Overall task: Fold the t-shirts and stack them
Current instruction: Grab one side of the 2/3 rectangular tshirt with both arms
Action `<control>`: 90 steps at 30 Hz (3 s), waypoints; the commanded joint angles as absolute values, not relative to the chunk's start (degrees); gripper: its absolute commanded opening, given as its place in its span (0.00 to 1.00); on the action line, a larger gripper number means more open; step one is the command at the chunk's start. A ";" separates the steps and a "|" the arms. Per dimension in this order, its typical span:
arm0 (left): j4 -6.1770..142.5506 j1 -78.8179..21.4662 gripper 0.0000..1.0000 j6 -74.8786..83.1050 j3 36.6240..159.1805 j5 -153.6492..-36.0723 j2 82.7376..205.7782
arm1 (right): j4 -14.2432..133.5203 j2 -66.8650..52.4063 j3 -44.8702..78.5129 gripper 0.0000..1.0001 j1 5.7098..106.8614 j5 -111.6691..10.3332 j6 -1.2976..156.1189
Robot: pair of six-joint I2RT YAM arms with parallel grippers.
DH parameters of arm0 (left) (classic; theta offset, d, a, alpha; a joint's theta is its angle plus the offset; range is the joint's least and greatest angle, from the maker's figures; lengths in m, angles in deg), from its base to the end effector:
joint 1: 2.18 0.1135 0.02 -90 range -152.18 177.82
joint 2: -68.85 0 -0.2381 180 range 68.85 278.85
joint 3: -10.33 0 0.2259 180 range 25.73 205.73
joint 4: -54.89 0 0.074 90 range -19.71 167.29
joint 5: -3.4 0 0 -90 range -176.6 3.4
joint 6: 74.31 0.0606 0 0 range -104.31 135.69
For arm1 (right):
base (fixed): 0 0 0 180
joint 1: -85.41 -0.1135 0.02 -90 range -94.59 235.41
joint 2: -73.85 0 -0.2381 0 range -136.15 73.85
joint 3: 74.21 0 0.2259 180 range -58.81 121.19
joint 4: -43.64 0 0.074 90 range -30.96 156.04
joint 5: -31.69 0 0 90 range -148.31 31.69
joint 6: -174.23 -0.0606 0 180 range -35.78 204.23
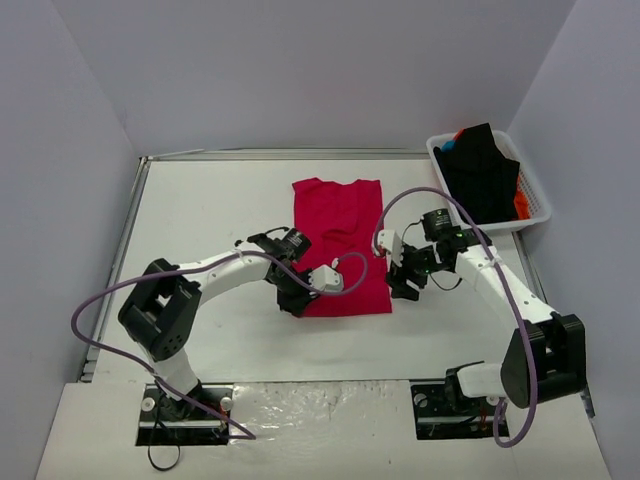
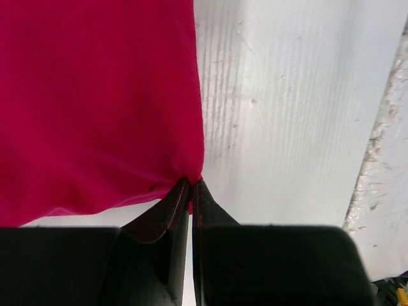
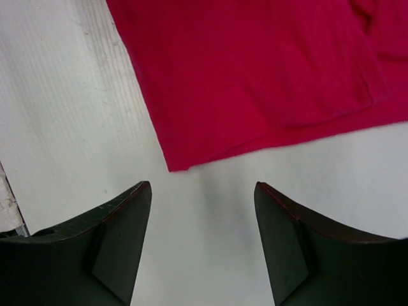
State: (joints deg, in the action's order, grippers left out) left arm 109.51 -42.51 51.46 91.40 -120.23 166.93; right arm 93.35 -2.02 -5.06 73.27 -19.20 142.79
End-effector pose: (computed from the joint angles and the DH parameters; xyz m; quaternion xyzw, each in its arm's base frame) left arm 0.2136 -0.2254 0.1650 0.6188 0.7157 -0.2914 0.1413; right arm 0.2394 0.0906 0.2171 -0.6008 0.6799 0.1873 0.3764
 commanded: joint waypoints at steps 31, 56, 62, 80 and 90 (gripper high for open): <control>113.62 -36.54 0.02 49.44 96.75 -135.46 174.41 | 84.09 -10.53 -11.88 0.47 63.09 -24.04 140.30; 115.29 -35.05 0.02 51.46 97.63 -139.16 177.66 | 92.44 -14.29 -10.39 0.54 60.01 -25.52 142.50; 115.38 -34.70 0.03 51.55 97.72 -139.16 177.92 | 89.63 -19.30 -8.98 0.56 60.01 -25.62 142.41; 115.64 -34.61 0.02 52.08 97.28 -138.89 178.19 | 78.82 -22.03 -12.50 0.27 56.50 -39.94 132.92; 117.92 -34.26 0.02 52.61 98.33 -137.75 177.14 | 83.03 -24.41 -8.45 0.00 55.53 -41.62 131.25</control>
State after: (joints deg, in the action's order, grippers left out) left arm 114.74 -33.77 50.17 95.99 -137.23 178.04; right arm 83.73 -19.82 -7.04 55.72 -37.27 133.00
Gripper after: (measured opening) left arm 0.033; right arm 0.023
